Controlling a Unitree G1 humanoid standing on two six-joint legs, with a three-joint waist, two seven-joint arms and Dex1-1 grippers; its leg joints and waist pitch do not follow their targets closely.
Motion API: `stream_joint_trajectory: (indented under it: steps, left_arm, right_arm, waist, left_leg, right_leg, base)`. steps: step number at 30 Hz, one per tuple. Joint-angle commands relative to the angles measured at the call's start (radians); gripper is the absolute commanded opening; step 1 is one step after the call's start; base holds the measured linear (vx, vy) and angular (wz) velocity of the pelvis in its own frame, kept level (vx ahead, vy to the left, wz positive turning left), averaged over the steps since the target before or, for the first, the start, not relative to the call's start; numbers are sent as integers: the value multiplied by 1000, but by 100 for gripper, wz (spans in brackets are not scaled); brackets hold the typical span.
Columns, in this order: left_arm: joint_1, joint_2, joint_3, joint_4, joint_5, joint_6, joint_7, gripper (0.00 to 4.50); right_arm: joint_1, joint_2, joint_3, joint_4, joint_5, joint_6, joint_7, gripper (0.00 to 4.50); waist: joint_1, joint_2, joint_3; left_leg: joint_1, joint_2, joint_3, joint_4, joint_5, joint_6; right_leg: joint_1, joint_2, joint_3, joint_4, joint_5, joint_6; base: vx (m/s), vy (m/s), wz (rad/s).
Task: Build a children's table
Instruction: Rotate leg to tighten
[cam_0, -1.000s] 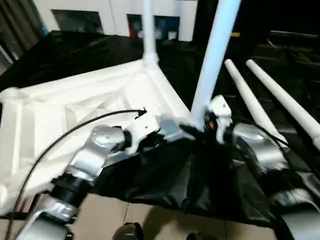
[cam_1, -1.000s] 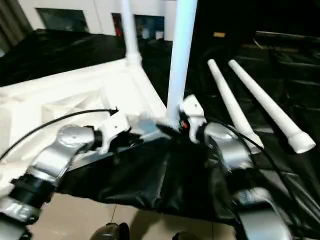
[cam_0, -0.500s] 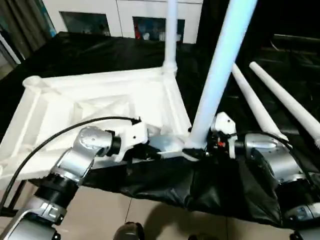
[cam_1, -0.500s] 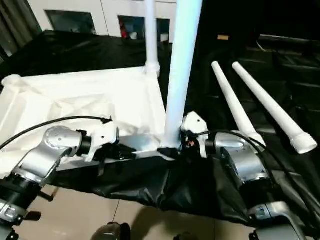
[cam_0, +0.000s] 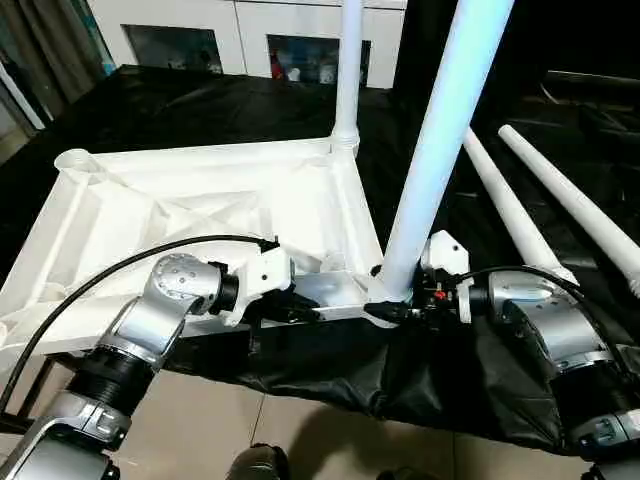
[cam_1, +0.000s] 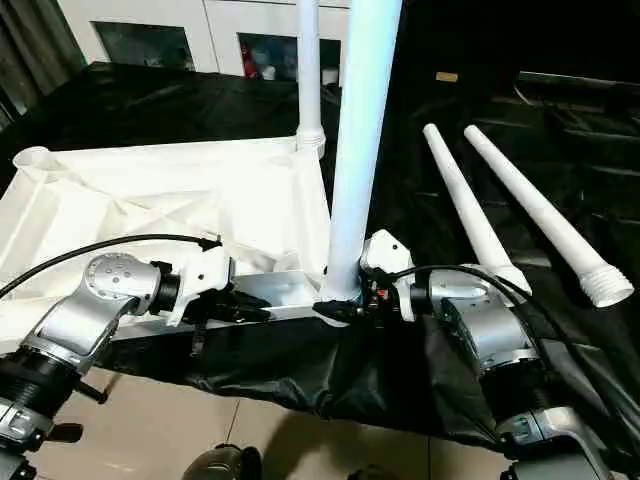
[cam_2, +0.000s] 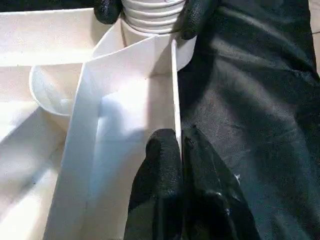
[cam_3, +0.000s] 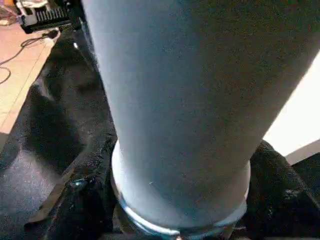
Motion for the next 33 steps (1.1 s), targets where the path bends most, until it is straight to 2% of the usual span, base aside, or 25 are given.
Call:
stream_joint_trajectory:
  steps: [1,2,3,5,6,7,8,9,11,12,13,16,17,19,21,24,26,29,30,32,33]
  left_arm:
    - [-38,-46,0,16,14,21,72,0]
    - [-59,-80,14,47,31,47,148,0]
    - [-82,-121,32,81,43,80,233,0]
    - [-100,-157,47,104,50,108,303,0]
    - [-113,-181,55,120,55,132,352,0]
    - [-129,-216,61,143,62,153,410,0]
    - [-130,-220,62,146,63,155,417,0]
    - [-155,-280,68,186,78,183,510,0]
    - [-162,-296,61,198,90,179,532,0]
    - [-170,-321,52,217,105,172,555,0]
    - [-171,-334,49,220,109,172,559,0]
    - [-169,-344,29,215,122,158,548,0]
    - [-168,-342,22,214,127,154,546,0]
    - [-165,-332,2,209,138,141,533,0]
    - [-156,-316,-4,195,136,138,505,0]
    - [-149,-299,-3,188,135,124,477,0]
    - [-141,-281,-4,178,136,120,451,0]
    - [-120,-241,-2,150,125,106,387,0]
    - [-105,-210,0,125,103,81,332,0]
    - [-99,-197,0,114,94,80,309,0]
    - [-86,-174,0,94,74,58,258,0]
  right_arm:
    - [4,43,-10,27,-14,23,-97,277]
    - [-7,77,-28,61,-29,26,-182,277]
    - [-25,118,-51,107,-45,30,-290,277]
    - [-43,153,-70,153,-57,29,-381,277]
    - [-57,176,-84,186,-59,29,-441,277]
    - [-80,213,-108,235,-60,37,-541,276]
    - [-82,218,-111,239,-60,37,-551,276]
    - [-111,281,-148,297,-52,38,-685,276]
    - [-119,302,-155,307,-59,40,-730,276]
    - [-130,331,-164,321,-66,39,-770,276]
    - [-135,344,-167,323,-68,36,-775,276]
    - [-144,354,-164,323,-76,18,-767,276]
    - [-145,353,-161,323,-78,13,-762,311]
    - [-148,351,-159,322,-75,9,-752,346]
    - [-151,331,-135,317,-96,-13,-721,353]
    - [-148,313,-124,302,-109,-34,-691,388]
    - [-140,293,-118,282,-109,-42,-648,388]
    - [-125,239,-99,255,-110,-56,-549,388]
    - [-113,196,-88,241,-106,-77,-462,388]
    - [-107,182,-86,229,-98,-76,-430,388]
    - [-94,153,-74,203,-88,-87,-362,388]
  waist:
    - [-2,-4,-81]
    - [-3,-3,-81]
    - [-8,-4,-75]
    - [-13,-7,-74]
    - [-14,-3,-75]
    - [-18,-4,-73]
    - [-21,-5,-71]
    - [-25,-5,-67]
    - [-24,-2,-67]
    - [-22,-4,-70]
    - [-20,-2,-73]
    - [-18,-1,-76]
    - [-19,-1,-75]
    - [-21,-1,-74]
    - [-22,1,-73]
    - [-24,0,-74]
    - [-22,-2,-75]
    - [-21,-3,-78]
    - [-20,-4,-80]
    - [-19,-5,-84]
    - [-18,-2,-85]
  left_leg:
    - [37,60,-21,-61,-117,93]
    - [38,60,-20,-62,-131,85]
    - [43,58,-20,-67,-178,49]
    - [44,56,-22,-73,-223,6]
    - [45,56,-24,-73,-230,-4]
    - [43,55,-24,-75,-235,-5]
    - [42,55,-24,-77,-240,-9]
    - [47,51,-24,-80,-282,-21]
    - [53,52,-26,-82,-303,-32]
    - [50,51,-26,-82,-295,-29]
    - [49,52,-25,-82,-262,-18]
    - [45,52,-25,-80,-231,1]
    - [45,52,-25,-81,-226,8]
    - [46,53,-25,-83,-240,11]
    - [48,55,-26,-86,-268,5]
    - [47,55,-26,-87,-261,2]
    - [45,53,-24,-84,-245,10]
    - [41,54,-23,-80,-199,35]
    - [40,54,-23,-77,-177,45]
    - [36,53,-22,-73,-149,62]
    - [35,54,-21,-69,-119,86]
  right_leg:
    - [44,-84,40,-62,84,-298]
    - [43,-85,41,-65,62,-298]
    - [39,-87,43,-76,-26,-296]
    - [42,-90,44,-82,-126,-275]
    - [42,-91,46,-83,-141,-260]
    - [41,-88,46,-86,-140,-256]
    - [40,-88,47,-86,-143,-254]
    - [38,-88,48,-94,-205,-241]
    - [37,-91,50,-101,-240,-225]
    - [41,-91,50,-100,-229,-220]
    - [42,-90,50,-98,-169,-218]
    - [46,-89,47,-93,-108,-219]
    - [46,-88,46,-92,-93,-223]
    - [45,-88,46,-94,-104,-225]
    - [44,-89,46,-97,-136,-222]
    - [45,-88,46,-96,-123,-224]
    - [47,-90,47,-96,-107,-227]
    - [51,-90,46,-91,-50,-235]
    - [54,-89,44,-87,-16,-243]
    - [56,-89,43,-81,32,-248]
    - [57,-87,41,-76,87,-261]
  base:
    - [0,0,0]
    - [0,0,0]
    - [0,0,0]
    - [-28,3,-1]
    - [0,0,0]
    - [0,0,0]
    - [0,0,0]
    - [0,0,0]
    - [0,0,0]
    - [0,0,0]
    - [0,0,0]
    - [0,0,0]
    - [0,0,0]
    - [0,0,0]
    - [0,0,0]
    - [0,0,0]
    - [0,0,0]
    - [0,0,0]
    - [0,0,0]
    - [0,0,0]
    - [0,0,0]
